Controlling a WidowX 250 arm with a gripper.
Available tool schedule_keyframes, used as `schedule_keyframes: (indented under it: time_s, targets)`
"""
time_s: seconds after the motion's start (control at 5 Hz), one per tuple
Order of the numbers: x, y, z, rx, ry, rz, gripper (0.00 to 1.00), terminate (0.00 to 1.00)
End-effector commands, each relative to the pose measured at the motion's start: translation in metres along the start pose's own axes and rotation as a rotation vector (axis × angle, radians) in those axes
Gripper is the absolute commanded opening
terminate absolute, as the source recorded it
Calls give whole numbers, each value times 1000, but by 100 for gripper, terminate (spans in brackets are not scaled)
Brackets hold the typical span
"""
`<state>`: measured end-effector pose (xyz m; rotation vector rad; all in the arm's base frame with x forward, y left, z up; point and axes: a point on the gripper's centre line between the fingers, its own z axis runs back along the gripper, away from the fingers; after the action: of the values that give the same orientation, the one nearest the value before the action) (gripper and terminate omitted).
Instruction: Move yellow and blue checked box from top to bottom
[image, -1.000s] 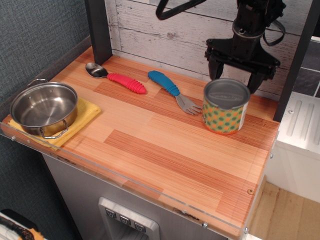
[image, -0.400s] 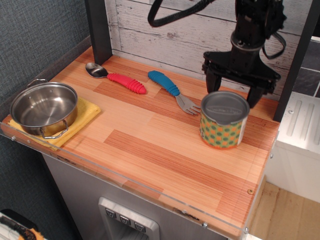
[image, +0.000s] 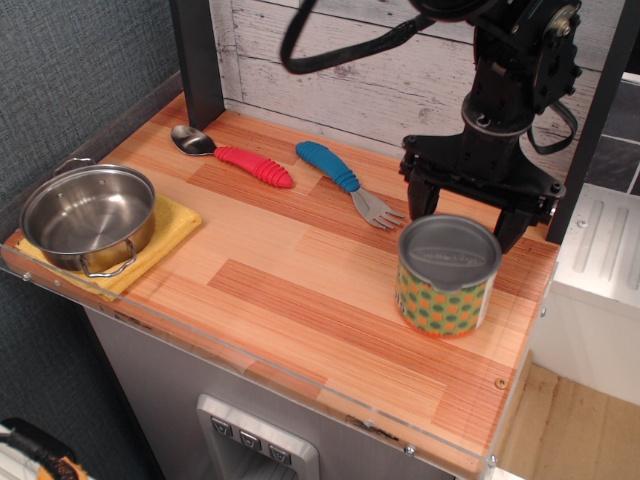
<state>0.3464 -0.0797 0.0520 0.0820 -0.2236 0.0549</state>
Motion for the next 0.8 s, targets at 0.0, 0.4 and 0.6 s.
schedule_keyframes:
  time_s: [0.0,0.4,0.6]
  targets:
    - [-11,-4,25,-21,-24,24,100,0]
    - [-34,-17,30,-34,25,27,100,0]
    - [-47,-21,29,-44,46,17,100,0]
